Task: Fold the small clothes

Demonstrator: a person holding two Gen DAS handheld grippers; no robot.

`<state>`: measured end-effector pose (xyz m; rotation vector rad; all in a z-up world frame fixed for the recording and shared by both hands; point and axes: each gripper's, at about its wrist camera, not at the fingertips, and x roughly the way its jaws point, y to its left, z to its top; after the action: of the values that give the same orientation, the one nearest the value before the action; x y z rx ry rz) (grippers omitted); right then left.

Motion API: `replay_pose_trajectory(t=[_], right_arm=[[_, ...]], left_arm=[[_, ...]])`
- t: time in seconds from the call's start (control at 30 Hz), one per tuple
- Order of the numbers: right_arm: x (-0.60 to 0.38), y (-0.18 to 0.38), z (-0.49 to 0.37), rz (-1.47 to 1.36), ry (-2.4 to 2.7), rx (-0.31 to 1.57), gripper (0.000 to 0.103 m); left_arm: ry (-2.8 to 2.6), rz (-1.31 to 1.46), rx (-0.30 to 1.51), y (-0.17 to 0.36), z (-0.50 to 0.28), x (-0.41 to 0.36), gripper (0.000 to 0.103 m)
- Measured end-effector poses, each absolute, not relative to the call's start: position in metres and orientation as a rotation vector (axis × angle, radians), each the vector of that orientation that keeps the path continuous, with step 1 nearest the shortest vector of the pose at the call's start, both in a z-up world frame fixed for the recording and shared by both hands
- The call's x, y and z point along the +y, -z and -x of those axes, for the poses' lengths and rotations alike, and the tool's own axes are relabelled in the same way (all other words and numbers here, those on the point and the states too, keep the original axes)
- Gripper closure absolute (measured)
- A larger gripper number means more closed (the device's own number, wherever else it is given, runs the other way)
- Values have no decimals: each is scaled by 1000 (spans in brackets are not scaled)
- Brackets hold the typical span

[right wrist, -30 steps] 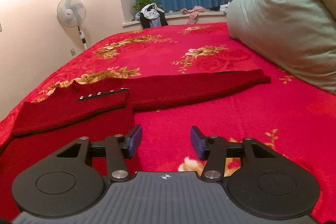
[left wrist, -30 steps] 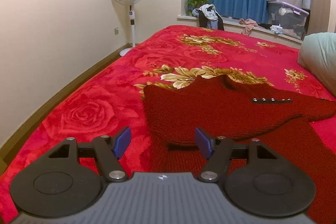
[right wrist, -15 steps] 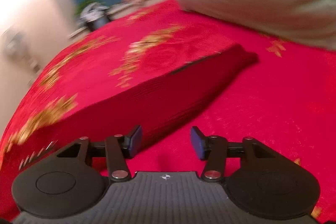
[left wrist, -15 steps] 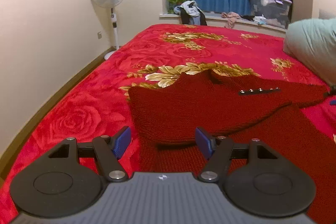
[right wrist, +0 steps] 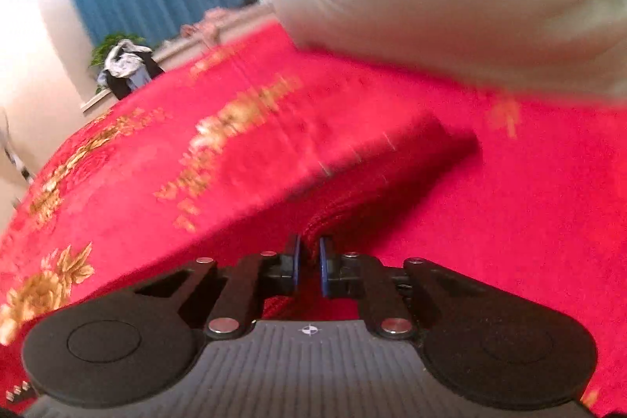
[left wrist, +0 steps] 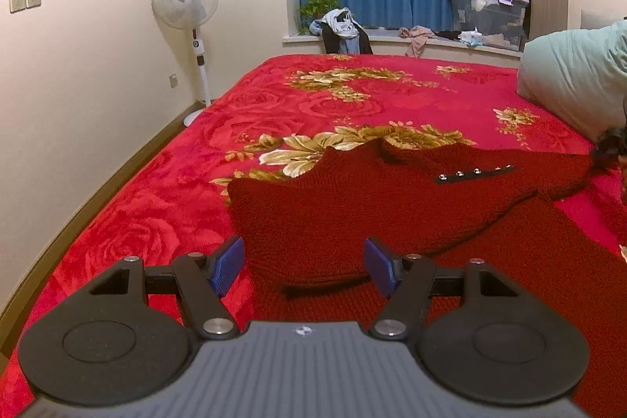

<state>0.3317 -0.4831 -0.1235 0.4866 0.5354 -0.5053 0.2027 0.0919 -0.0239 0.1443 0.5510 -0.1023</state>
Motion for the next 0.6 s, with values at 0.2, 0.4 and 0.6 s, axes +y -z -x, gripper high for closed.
replay_pose_trajectory(t=[0.2, 0.4, 0.6], right_arm=[[-342, 32, -343, -265, 184, 305, 94], [-175, 32, -320, -243, -478, 460, 92], [-147, 73, -264, -144, -553, 733, 88]], left_arm=[[80, -136, 543, 20, -203, 91, 30], [42, -77, 572, 21, -206, 104, 30], [25, 62, 640, 23, -212, 127, 30]])
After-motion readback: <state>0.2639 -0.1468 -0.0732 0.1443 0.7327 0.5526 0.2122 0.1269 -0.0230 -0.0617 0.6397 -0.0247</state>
